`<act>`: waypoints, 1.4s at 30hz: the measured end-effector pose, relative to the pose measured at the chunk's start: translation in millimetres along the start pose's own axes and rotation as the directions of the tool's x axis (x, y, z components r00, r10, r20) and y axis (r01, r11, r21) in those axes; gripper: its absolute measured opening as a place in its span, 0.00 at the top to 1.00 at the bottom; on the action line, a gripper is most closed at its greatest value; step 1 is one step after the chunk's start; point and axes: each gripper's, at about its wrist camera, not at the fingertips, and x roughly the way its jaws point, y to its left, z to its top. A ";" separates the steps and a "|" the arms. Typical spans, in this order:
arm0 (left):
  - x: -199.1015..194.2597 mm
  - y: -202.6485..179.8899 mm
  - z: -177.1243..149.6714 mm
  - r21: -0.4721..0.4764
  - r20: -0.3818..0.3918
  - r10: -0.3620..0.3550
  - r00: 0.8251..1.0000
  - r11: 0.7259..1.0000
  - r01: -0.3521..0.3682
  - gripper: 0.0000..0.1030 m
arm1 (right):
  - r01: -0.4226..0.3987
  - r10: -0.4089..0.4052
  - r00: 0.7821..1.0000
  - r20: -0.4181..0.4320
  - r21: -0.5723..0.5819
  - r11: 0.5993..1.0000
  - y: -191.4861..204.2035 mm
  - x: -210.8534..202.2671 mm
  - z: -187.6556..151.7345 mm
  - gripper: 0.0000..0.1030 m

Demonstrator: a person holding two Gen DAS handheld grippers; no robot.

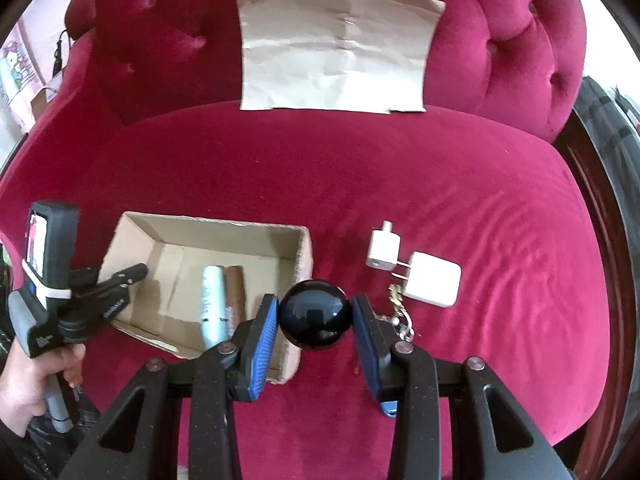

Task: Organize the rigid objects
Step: 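Carry the black jar with the right tool over the box, then lower the black jar into the box and open the right tool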

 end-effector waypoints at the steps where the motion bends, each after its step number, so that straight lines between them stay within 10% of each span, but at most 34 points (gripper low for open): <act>1: -0.1 -0.1 0.1 -0.001 -0.001 0.000 1.000 1.000 0.000 0.95 | -0.004 0.004 1.000 0.000 -0.006 1.000 3.1 -0.2 1.4 0.61; 42: 1.8 -2.9 -1.5 0.005 0.002 0.005 1.000 1.000 -0.005 0.95 | -0.030 0.027 0.995 -0.092 -0.029 0.999 57.4 62.8 2.1 0.61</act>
